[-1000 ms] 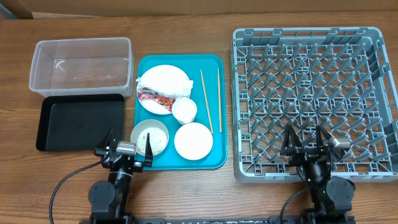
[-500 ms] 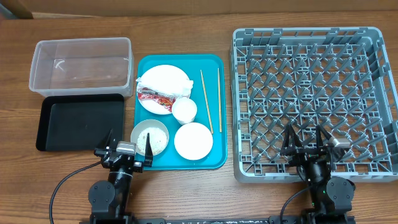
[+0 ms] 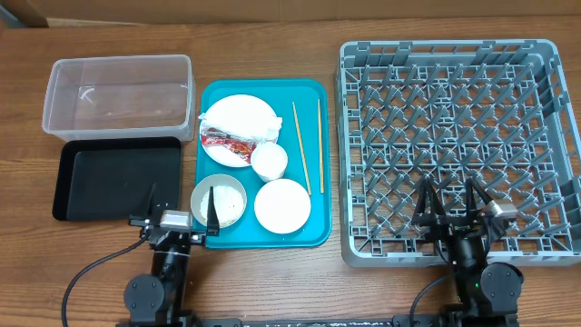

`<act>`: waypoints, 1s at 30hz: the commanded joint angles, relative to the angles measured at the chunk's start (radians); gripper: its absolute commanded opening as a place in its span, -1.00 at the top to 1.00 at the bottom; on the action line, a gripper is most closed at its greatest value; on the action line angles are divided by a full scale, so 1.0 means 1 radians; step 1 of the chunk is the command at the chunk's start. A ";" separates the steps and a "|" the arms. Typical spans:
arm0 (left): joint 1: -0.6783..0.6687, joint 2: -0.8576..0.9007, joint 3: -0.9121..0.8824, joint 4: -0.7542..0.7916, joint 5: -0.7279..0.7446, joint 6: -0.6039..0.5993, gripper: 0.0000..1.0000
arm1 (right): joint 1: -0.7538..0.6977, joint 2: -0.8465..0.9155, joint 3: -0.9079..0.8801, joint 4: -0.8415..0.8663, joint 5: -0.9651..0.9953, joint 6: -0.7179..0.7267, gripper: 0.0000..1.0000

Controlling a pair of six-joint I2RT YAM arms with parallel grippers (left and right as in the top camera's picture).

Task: Sort waste into correct bins and load items into the dishwasher

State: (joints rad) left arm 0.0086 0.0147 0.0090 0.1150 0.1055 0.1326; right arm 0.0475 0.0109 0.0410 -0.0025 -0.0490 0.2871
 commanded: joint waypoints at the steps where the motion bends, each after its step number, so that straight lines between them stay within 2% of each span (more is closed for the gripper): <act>1: 0.007 -0.010 0.035 -0.002 0.050 -0.051 -1.00 | -0.002 -0.008 0.123 0.009 -0.018 -0.008 -1.00; 7: 0.007 0.065 0.216 -0.117 0.052 -0.029 -1.00 | -0.002 0.004 0.296 -0.047 -0.050 -0.140 -1.00; 13: 0.005 0.353 0.484 -0.173 0.054 -0.019 -0.99 | -0.002 0.120 0.451 -0.176 -0.050 -0.192 -1.00; 16: 0.004 0.548 0.690 -0.286 0.099 0.006 -1.00 | -0.002 0.234 0.549 -0.259 -0.050 -0.191 -1.00; 19: 0.004 0.780 0.969 -0.482 0.098 0.006 -1.00 | -0.002 0.378 0.676 -0.370 -0.050 -0.191 -1.00; 26: -0.011 1.342 1.692 -1.114 0.098 -0.045 -1.00 | -0.002 0.776 1.069 -0.710 -0.047 -0.191 -1.00; 30: -0.050 1.547 1.910 -1.313 0.108 -0.055 -1.00 | -0.002 0.937 1.211 -0.824 -0.047 -0.191 -1.00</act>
State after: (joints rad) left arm -0.0067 1.4212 1.7649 -1.1019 0.1905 0.1032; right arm 0.0475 0.8543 1.1522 -0.7876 -0.0994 0.1028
